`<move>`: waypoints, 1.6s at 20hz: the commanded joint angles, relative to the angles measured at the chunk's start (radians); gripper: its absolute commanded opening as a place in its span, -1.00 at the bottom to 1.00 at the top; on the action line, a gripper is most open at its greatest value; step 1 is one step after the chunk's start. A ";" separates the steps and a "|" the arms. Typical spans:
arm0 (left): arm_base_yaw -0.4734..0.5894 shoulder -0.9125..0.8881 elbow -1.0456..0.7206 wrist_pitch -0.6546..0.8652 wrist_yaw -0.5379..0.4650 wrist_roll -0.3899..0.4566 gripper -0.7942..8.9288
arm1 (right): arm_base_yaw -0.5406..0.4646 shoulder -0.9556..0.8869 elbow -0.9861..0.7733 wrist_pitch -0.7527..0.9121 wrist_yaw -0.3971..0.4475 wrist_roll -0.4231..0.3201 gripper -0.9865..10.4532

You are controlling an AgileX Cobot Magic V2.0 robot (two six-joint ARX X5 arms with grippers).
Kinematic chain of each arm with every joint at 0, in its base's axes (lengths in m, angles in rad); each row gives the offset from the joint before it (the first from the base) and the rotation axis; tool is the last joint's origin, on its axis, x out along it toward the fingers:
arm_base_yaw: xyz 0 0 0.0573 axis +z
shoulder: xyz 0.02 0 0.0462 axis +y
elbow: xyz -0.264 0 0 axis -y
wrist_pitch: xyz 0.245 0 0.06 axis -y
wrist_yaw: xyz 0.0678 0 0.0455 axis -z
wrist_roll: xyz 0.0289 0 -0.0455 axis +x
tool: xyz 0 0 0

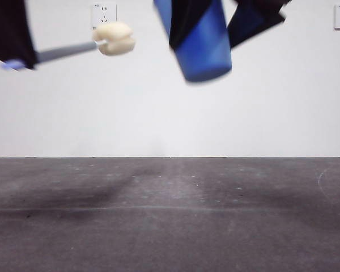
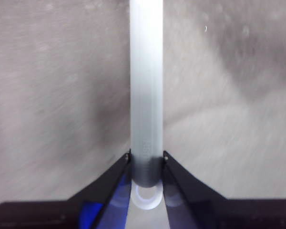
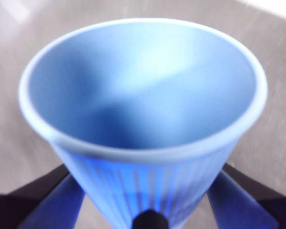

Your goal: Pick up the cup brush,pick up the cup,insert the brush into the cup,clean the cup,put the cup brush back,put the cup back to the fixed position on the table

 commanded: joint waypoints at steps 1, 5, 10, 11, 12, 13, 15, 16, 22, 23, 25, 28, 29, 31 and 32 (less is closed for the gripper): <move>0.042 0.093 -0.007 0.118 0.081 -0.061 -0.85 | 0.002 -0.070 -0.002 0.024 0.008 0.045 -0.85; 0.080 0.235 -0.008 0.171 0.122 -0.089 -0.86 | 0.001 -0.223 -0.002 0.017 0.033 0.021 -0.85; 0.085 0.328 -0.105 0.316 0.163 -0.169 -0.85 | 0.001 -0.362 -0.002 -0.093 0.103 0.011 -0.85; 0.085 0.347 -0.126 0.340 0.163 -0.170 -0.86 | 0.001 -0.381 -0.002 -0.125 0.109 0.011 -0.85; 0.086 0.360 -0.144 0.362 0.159 -0.174 -0.85 | 0.001 -0.394 -0.002 -0.138 0.109 0.011 -0.85; 0.086 0.378 -0.158 0.381 0.154 -0.191 -0.85 | 0.001 -0.409 -0.002 -0.146 0.109 0.011 -0.85; 0.085 0.418 -0.164 0.405 0.139 -0.192 -0.86 | 0.001 -0.426 -0.002 -0.164 0.109 0.012 -0.85; 0.085 0.440 -0.164 0.415 0.137 -0.192 -0.85 | 0.002 -0.430 -0.002 -0.175 0.109 0.013 -0.85; 0.085 0.589 -0.164 0.463 0.138 -0.215 -0.85 | 0.002 -0.439 -0.002 -0.200 0.104 0.015 -0.85; 0.085 0.592 -0.164 0.465 0.137 -0.215 -0.85 | 0.002 -0.439 -0.002 -0.206 0.104 0.015 -0.85; 0.085 0.592 -0.164 0.469 0.136 -0.215 -0.85 | 0.002 -0.438 -0.002 -0.220 0.104 0.014 -0.85; 0.085 0.592 -0.164 0.454 0.144 -0.215 -0.75 | 0.002 -0.438 -0.002 -0.223 0.104 0.014 -0.85; 0.085 0.592 -0.164 0.442 0.149 -0.215 -0.51 | 0.002 -0.438 -0.002 -0.223 0.104 0.014 -0.85; 0.086 0.591 -0.164 0.432 0.179 -0.214 0.10 | 0.002 -0.438 -0.002 -0.223 0.103 0.014 -0.85; 0.088 0.591 -0.163 0.433 0.206 -0.214 0.15 | 0.002 -0.438 -0.002 -0.223 0.103 0.014 -0.85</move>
